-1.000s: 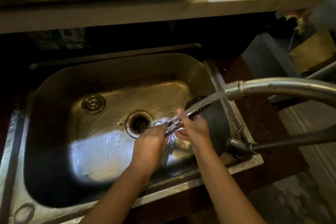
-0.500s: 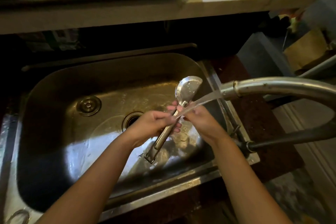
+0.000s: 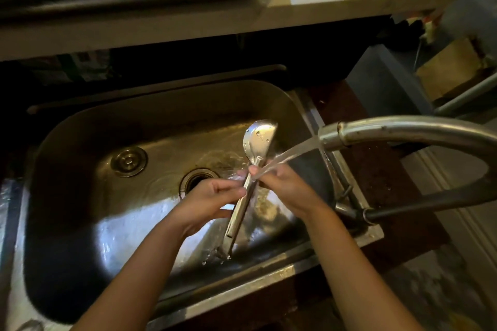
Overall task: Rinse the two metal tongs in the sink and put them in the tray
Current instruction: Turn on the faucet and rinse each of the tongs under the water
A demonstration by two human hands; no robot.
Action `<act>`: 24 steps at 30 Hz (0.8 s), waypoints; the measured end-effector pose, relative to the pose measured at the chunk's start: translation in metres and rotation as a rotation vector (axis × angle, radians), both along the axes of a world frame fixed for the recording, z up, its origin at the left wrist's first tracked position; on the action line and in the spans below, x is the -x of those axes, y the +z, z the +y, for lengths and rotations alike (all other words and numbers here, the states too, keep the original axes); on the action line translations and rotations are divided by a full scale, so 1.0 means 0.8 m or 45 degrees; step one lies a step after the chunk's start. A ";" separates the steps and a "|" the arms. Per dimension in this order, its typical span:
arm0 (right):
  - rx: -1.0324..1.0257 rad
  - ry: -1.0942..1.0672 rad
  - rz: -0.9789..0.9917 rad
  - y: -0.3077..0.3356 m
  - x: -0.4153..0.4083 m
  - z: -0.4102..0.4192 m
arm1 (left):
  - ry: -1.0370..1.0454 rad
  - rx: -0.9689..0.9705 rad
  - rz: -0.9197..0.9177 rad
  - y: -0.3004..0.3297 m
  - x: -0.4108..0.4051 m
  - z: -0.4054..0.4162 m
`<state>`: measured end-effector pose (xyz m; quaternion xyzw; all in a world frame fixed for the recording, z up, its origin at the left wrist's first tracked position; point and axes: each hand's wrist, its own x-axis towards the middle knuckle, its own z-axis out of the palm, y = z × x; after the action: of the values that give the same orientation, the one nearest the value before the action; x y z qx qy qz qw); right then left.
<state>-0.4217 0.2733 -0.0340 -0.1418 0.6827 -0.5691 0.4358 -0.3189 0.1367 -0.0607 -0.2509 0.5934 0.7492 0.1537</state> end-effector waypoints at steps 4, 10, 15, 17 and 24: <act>-0.019 -0.129 -0.053 -0.003 -0.008 0.000 | 0.075 -0.039 -0.014 -0.005 0.002 0.017; -0.427 -0.516 0.320 0.002 -0.023 0.023 | 0.291 -0.188 -0.018 -0.012 0.014 0.029; -0.771 -0.512 1.228 0.039 -0.049 0.077 | 0.406 -0.304 0.014 -0.012 0.023 0.031; -1.007 -0.378 1.268 0.046 -0.051 0.087 | 0.440 -0.303 0.019 -0.011 0.024 0.029; -1.087 -0.271 1.169 0.050 -0.060 0.093 | 0.477 -0.282 0.029 -0.011 0.021 0.020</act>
<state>-0.3736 0.3476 0.0058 -0.1165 0.9771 -0.1683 0.0580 -0.3353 0.1529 -0.0699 -0.3299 0.4522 0.8281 0.0316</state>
